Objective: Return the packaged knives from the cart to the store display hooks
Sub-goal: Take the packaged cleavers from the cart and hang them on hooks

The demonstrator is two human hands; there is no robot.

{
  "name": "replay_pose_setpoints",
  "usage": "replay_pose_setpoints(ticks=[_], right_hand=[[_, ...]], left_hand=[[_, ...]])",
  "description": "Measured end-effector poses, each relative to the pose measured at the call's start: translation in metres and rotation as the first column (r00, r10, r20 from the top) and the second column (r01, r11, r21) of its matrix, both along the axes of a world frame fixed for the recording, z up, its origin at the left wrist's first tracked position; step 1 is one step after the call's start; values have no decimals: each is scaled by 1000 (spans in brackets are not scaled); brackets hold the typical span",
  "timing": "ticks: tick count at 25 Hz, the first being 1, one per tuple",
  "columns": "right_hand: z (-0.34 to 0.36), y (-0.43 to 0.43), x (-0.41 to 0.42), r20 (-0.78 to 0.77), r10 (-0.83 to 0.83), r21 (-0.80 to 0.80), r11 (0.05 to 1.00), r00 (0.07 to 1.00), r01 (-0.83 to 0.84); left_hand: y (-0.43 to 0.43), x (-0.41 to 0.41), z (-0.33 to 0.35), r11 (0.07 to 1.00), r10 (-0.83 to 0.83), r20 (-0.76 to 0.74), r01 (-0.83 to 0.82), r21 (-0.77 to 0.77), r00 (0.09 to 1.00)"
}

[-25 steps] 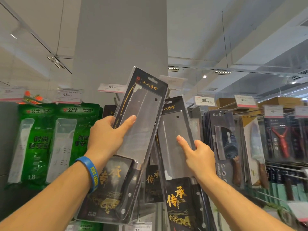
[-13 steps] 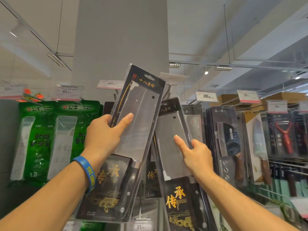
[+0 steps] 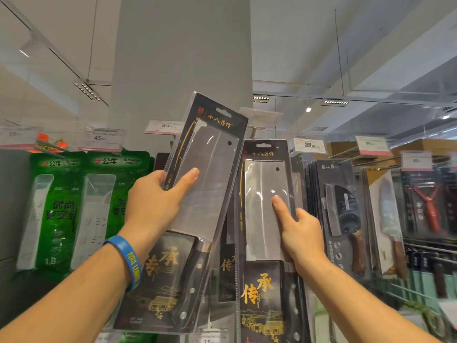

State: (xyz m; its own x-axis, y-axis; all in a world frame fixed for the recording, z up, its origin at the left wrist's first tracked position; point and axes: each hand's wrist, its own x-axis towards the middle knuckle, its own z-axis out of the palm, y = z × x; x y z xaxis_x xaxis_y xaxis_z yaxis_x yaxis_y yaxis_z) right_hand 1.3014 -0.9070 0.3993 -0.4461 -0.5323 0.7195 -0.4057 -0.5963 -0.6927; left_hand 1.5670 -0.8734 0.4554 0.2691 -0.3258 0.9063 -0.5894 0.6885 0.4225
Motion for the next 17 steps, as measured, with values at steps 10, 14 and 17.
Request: replay_pose_setpoints(ticks=[10,14,17], right_hand=[[10,-7,0,-65,32,70,997,997,-27],[15,-6,4,-159,-50,63,996,986,61],[16,-8,4,-157,-33,70,997,987,45]], left_hand=[[0,-7,1,999,-40,-11,39,-34,999],[-8,-10,0,999,-40,-10,40,16,999],[-9,-12,-3,998,-56,4,56,18,998]])
